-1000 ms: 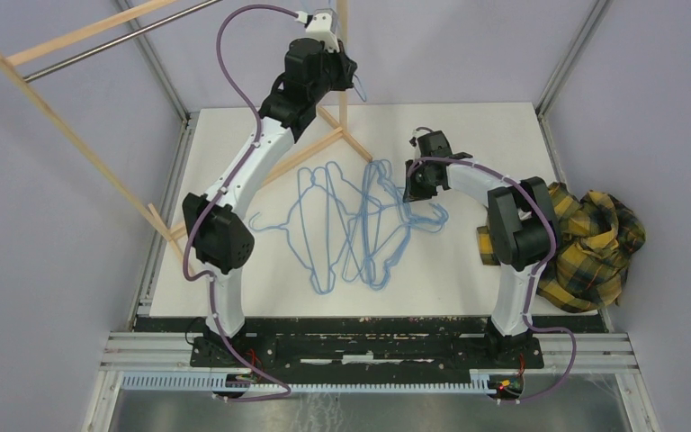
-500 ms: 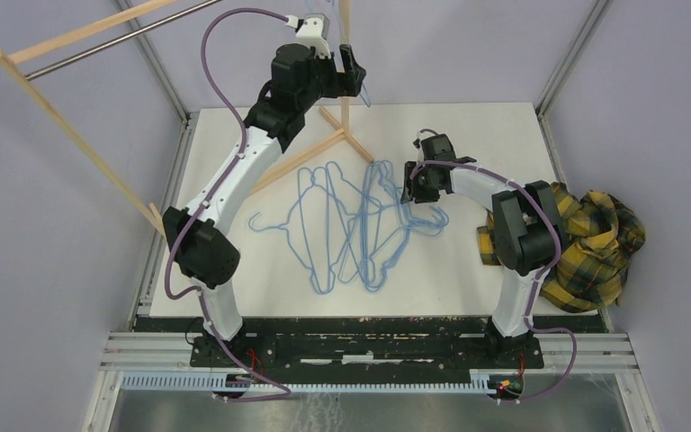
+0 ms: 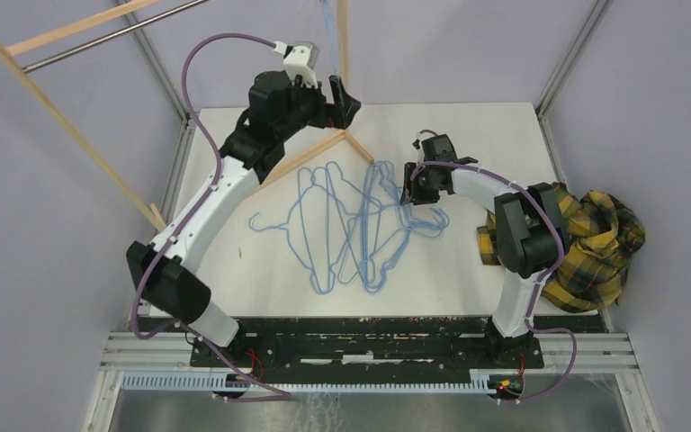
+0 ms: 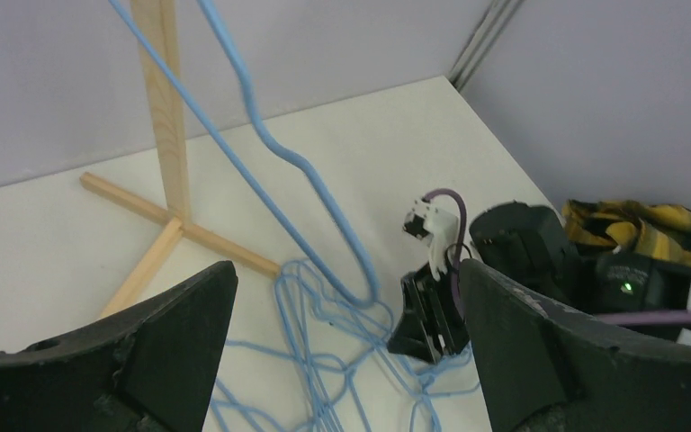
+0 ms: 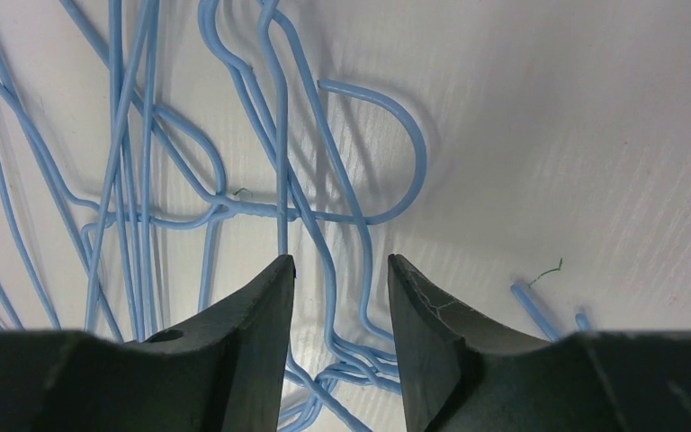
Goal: Organize the hangers
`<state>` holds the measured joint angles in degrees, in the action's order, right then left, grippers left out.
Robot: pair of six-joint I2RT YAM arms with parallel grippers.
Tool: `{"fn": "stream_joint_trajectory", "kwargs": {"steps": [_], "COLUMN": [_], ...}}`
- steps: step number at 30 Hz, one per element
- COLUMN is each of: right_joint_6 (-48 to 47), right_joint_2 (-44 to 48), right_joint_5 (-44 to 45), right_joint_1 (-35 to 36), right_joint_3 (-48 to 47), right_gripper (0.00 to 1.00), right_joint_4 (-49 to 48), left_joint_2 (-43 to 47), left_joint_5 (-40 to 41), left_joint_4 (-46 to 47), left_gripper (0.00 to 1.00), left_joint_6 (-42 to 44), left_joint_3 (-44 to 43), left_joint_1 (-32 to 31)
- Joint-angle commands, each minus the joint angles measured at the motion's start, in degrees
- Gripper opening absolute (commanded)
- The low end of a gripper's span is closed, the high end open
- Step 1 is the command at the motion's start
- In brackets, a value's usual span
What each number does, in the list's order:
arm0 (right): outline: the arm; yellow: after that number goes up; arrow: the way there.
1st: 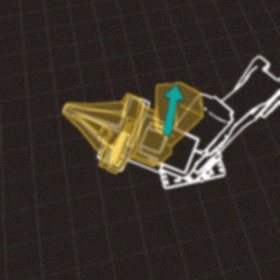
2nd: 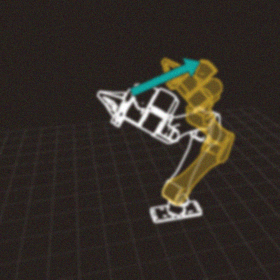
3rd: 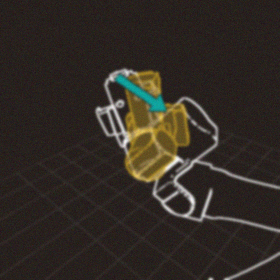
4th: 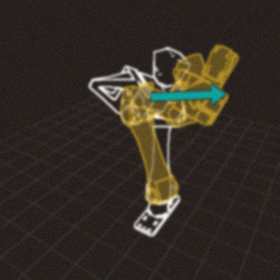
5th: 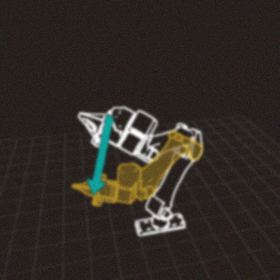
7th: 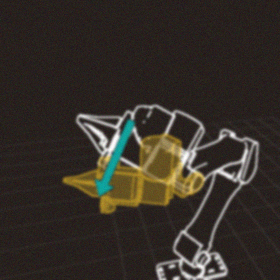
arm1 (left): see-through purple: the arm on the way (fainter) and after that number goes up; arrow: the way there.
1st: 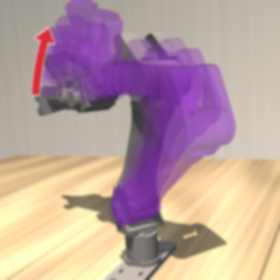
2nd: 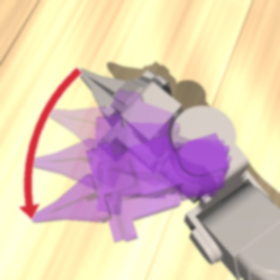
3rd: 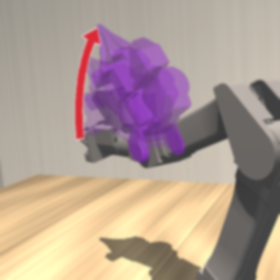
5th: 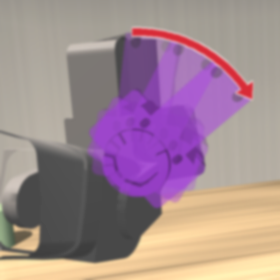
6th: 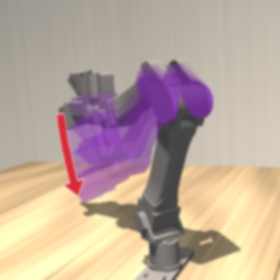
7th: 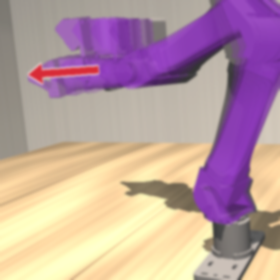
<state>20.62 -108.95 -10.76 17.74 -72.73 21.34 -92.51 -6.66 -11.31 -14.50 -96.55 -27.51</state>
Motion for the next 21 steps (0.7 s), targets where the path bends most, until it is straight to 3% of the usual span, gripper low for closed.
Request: {"fn": "stream_joint_trajectory", "kwargs": {"steps": [1,8,21], "right_joint_6": [-0.93,-0.87,0.42], "right_joint_2": [2.16,0.65,-6.09], "right_joint_5": [-1.75,-2.44,0.24], "right_joint_1": [0.22,1.8,7.38], "right_joint_3": [-0.88,-2.48,-6.74], "right_gripper": [0.51,0.49,0.44], "right_joint_4": [0.09,0.8,0.83], "left_joint_2": [11.81,24.28,29.12], "left_joint_5": [-5.88,-5.93,-5.43], "left_joint_4": [3.1,1.87,0.99], "left_gripper": [0.99,0.99,0.99], "left_joint_6": [-0.23,-1.4,-1.54], "left_joint_3": [9.26,26.33,34.17], "left_joint_1": [-0.25,-0.21,-0.22]}}
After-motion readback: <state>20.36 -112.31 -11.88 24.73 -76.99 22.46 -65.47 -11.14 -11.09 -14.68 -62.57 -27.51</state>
